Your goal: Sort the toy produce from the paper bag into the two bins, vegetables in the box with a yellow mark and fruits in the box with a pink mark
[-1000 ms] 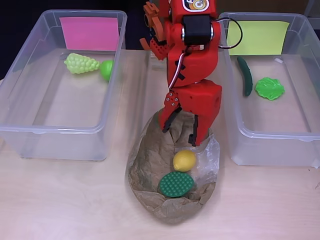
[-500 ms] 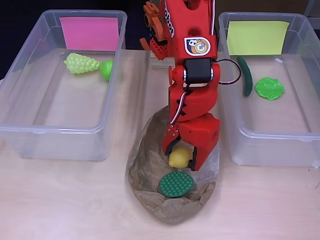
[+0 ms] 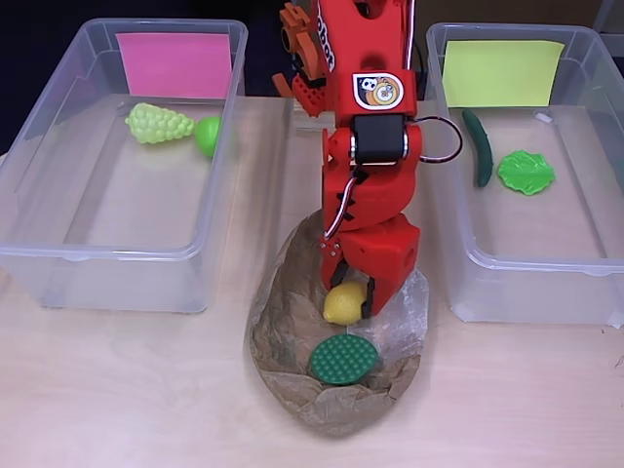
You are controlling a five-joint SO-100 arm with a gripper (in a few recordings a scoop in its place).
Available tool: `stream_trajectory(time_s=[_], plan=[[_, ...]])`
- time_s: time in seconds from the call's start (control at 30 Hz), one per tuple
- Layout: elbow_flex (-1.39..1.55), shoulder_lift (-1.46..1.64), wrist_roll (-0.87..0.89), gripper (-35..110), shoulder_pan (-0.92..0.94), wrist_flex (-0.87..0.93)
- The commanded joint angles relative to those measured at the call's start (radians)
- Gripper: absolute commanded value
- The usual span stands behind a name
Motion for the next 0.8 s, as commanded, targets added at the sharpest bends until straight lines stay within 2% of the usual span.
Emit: stream_trajectory(time_s=[0.0, 0.13, 0.27, 0.6, 0.77], plan=[[0.012, 0.051, -0.058, 8, -0.003, -0.002], [-0.003, 0.058, -0.173, 8, 0.020, -0.018], [-0.035, 0.114, -0.405, 8, 0.055, 0.009], [-0.345, 0.272, -0.986, 10, 0.064, 0.336], [-0.324, 0.428, -1.121, 10, 0.152, 0.403]])
